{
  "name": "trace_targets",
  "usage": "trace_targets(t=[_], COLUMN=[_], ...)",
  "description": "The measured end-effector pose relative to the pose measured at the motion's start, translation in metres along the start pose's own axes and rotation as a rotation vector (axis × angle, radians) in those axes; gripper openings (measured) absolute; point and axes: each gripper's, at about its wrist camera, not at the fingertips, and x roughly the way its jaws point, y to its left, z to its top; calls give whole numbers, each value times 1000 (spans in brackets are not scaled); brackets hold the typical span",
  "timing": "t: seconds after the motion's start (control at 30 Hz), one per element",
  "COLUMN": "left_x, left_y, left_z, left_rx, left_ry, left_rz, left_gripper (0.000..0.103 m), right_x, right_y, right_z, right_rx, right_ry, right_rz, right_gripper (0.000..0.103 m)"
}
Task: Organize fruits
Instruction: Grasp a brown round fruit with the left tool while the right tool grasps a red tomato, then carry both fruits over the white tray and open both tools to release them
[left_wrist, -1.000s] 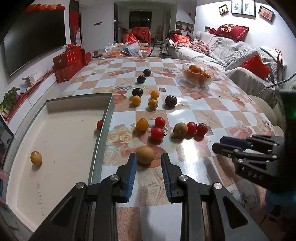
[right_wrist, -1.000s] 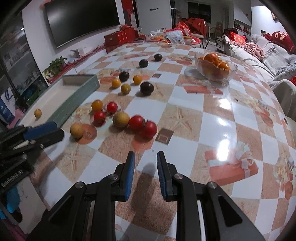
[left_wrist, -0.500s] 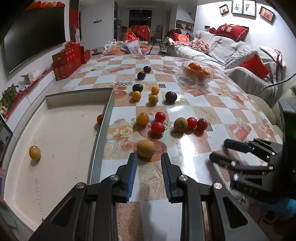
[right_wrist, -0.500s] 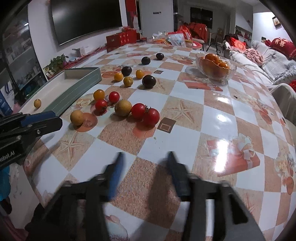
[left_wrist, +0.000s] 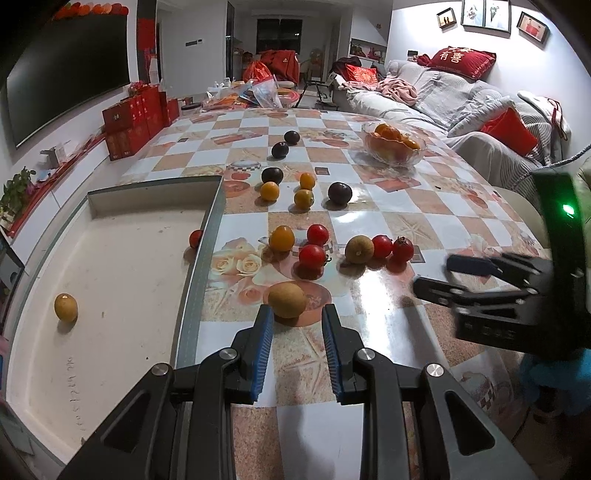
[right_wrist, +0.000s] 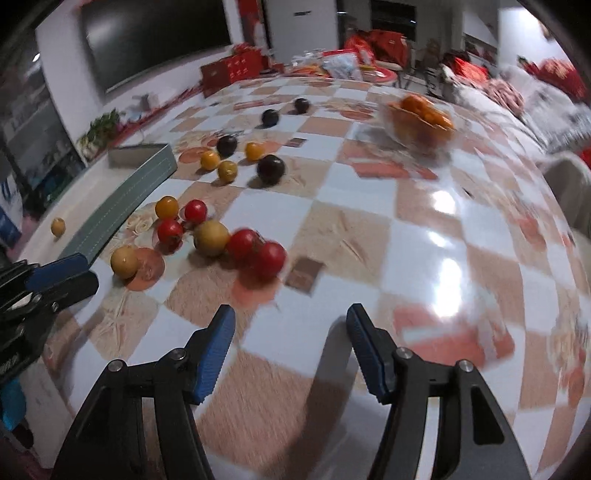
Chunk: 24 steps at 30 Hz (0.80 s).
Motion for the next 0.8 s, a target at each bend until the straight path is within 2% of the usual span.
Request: trace_targets(t=[0.13, 0.17, 0.23, 0.27, 0.3, 0.57, 0.8], left_x=[3, 4, 6, 6, 7, 9, 21], left_y=[2, 3, 4, 5, 5, 13, 10], left_z=[1, 2, 3, 3, 3, 5, 8], left_rx=[-6, -9, -11, -13, -14, -33, -20], left_ry=[7, 9, 13, 14, 13, 4, 48], left_rz=[2, 1, 0, -2, -4, -21, -2], left_gripper=[29, 29, 29, 29, 29, 29, 29], right_x=[14, 18, 20, 20, 20, -1, -6], right_y=[13, 17, 21, 21, 20, 12, 8], right_z=[16, 21, 24, 25, 26, 19, 12], right_rx=[-47, -66, -84, -80, -74, 4, 22], right_ry=[7, 7, 3, 4, 4, -44, -43], right_rz=[-4, -12, -15, -12, -7, 77, 84], right_gripper=[60, 55, 37, 25, 22, 22, 22])
